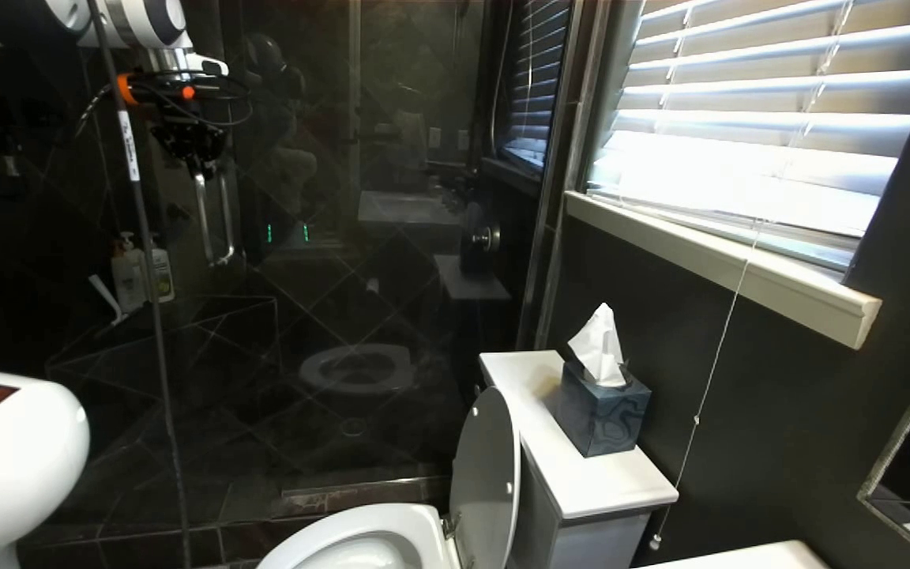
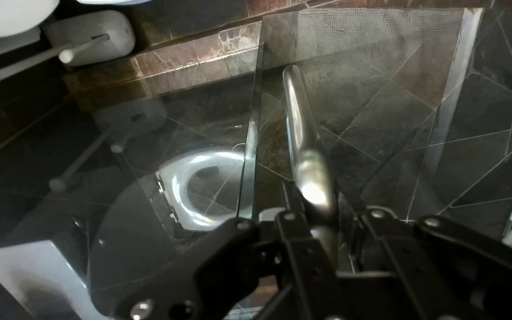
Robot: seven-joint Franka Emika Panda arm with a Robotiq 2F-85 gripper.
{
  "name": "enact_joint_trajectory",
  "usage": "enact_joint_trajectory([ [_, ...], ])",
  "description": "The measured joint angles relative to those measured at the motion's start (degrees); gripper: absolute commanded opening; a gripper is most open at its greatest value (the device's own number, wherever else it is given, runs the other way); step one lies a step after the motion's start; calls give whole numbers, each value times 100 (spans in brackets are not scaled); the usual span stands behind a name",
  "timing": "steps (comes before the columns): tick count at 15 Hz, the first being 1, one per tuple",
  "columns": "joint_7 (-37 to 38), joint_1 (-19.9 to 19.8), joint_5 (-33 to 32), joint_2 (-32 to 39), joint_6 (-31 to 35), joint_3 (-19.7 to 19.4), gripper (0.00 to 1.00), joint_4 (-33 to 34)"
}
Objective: Pull the glass shower door forward
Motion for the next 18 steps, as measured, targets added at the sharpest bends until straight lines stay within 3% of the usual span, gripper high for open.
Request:
enact_joint_trajectory([
  [18,979,40,-28,-1324,226,140,6,-1666],
])
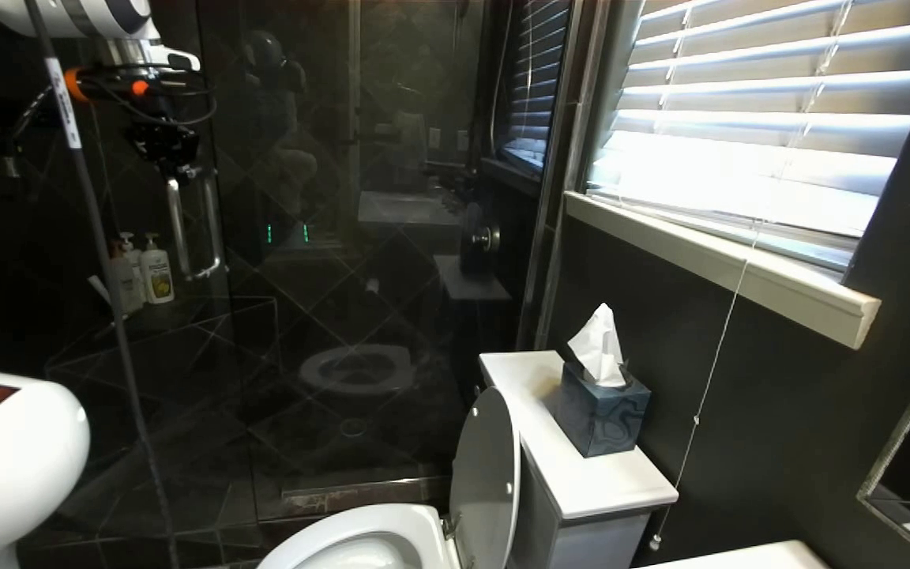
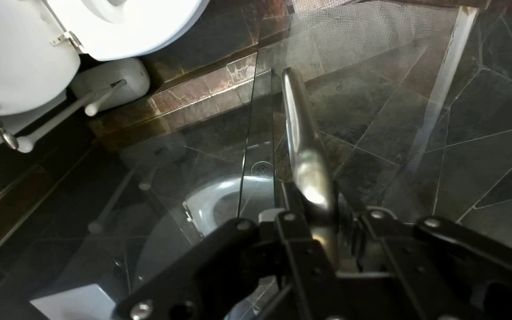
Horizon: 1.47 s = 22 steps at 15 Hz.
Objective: Pull the glass shower door forward
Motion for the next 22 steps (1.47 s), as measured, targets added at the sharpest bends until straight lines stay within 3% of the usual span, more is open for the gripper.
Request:
enact_joint_trajectory([
  [17,405,-69,288,-1036,214,197,6,-1165],
  [18,405,-77,295,-1043,218,203,9,-1173],
  [19,405,-81,300,-1048,219,207,49,-1178],
  [20,405,-84,304,-1051,220,208,50,-1180],
  [22,391,-95,548,-1092,-51,207,62,-1183],
])
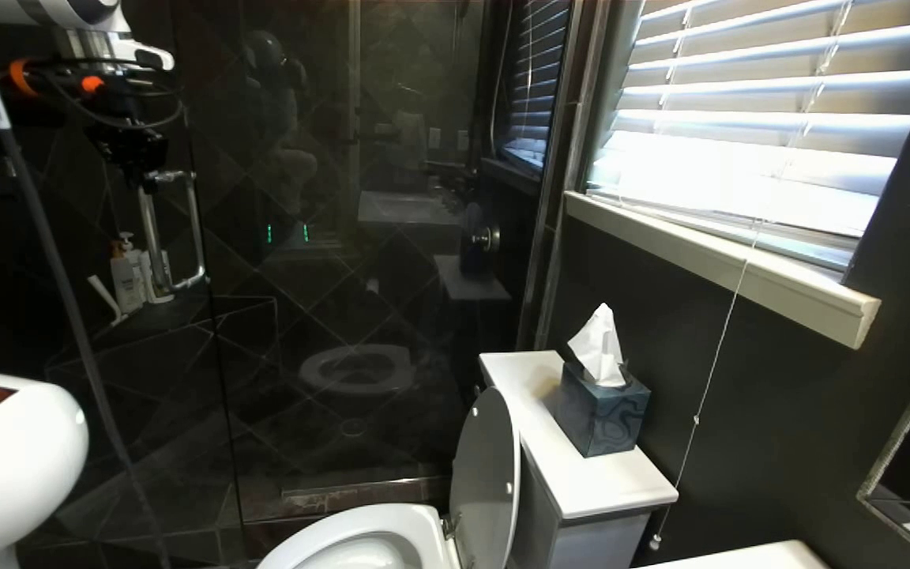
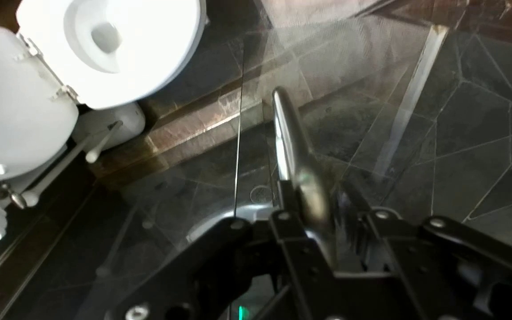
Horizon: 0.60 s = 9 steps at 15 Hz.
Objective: Pull the glass shower door forward
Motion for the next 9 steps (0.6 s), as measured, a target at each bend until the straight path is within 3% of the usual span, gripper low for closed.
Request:
enact_joint_trajectory([
  [5,1,-3,635,-426,-996,12,97,-11],
  [9,-77,-78,647,-697,-1325,14,100,-24],
])
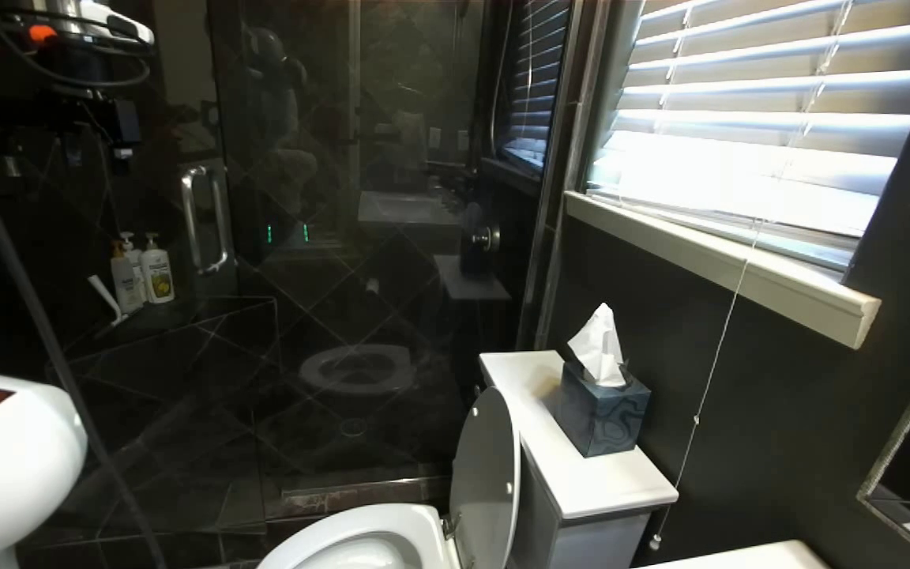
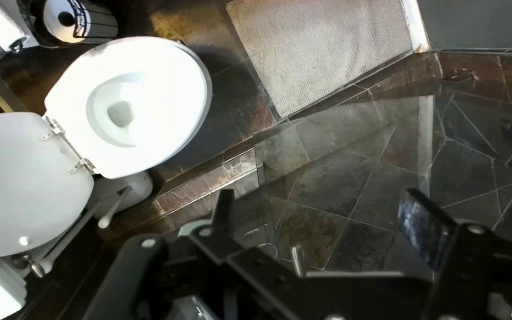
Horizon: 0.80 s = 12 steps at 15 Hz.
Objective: Pull the glass shower door forward
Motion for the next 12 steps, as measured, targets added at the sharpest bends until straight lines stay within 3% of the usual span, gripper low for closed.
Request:
enact_joint_trajectory([
  [7,-975,-194,-439,-508,-85,0,100,-4],
  [12,-1675,-182,-554,-930,342,16,100,-27],
])
